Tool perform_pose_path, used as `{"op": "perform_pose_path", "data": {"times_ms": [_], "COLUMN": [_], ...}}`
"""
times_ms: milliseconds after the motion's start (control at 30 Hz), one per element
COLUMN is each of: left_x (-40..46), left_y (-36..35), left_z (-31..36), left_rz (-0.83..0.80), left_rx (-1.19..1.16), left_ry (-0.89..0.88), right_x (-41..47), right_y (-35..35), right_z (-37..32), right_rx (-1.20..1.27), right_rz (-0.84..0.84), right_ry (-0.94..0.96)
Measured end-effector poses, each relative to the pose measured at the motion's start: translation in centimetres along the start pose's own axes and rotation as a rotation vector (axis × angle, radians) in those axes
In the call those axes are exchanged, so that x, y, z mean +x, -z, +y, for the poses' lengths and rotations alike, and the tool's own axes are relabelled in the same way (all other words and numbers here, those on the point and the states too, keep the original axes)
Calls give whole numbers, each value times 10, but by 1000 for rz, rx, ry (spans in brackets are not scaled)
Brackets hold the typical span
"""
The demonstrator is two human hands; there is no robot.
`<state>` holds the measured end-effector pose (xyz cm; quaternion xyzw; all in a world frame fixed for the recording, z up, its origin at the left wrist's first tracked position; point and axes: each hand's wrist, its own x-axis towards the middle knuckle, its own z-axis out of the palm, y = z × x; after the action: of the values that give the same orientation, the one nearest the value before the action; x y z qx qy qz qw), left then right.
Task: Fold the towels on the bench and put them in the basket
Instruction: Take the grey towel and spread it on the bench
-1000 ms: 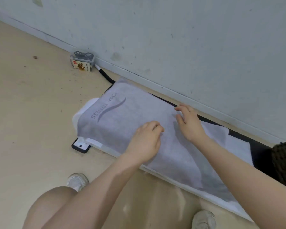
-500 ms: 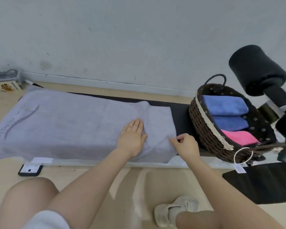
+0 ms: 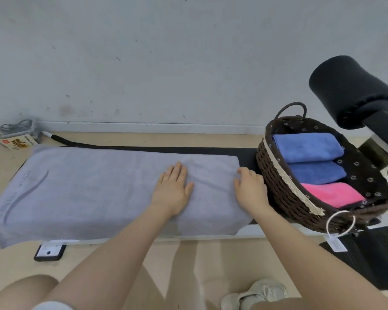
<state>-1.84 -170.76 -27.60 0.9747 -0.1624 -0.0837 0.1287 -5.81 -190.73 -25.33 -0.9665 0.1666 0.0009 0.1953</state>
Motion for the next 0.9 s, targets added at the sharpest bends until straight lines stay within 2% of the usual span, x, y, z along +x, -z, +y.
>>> {"op": "perform_pose_path", "data": {"times_ms": [67, 233, 367, 533, 600, 733, 800, 900], "left_x": [12, 39, 57, 79, 85, 85, 80, 66], "left_y": [5, 2, -1, -6, -6, -5, 1, 3], "left_z": [-7, -20, -21, -7, -7, -11, -12, -10], "left_rz": [40, -22, 0, 59, 92, 106, 111, 261], "left_rx": [17, 57, 57, 43, 52, 38, -19, 43], "left_ry": [20, 55, 55, 93, 84, 26, -19, -55], "right_x": [25, 75, 90, 103, 100, 64, 50, 42], "right_y": [-2, -12, -14, -15, -22, -45, -48, -38], "right_z": [-9, -34, -40, -35, -38, -49, -41, -13], "right_rx": [19, -42, -238, -355, -350, -204, -236, -271], "right_rz": [-37, -84, 78, 218, 165, -204, -215, -183], "right_ry": [2, -118, -15, -87, 6, 369, 358, 219]}}
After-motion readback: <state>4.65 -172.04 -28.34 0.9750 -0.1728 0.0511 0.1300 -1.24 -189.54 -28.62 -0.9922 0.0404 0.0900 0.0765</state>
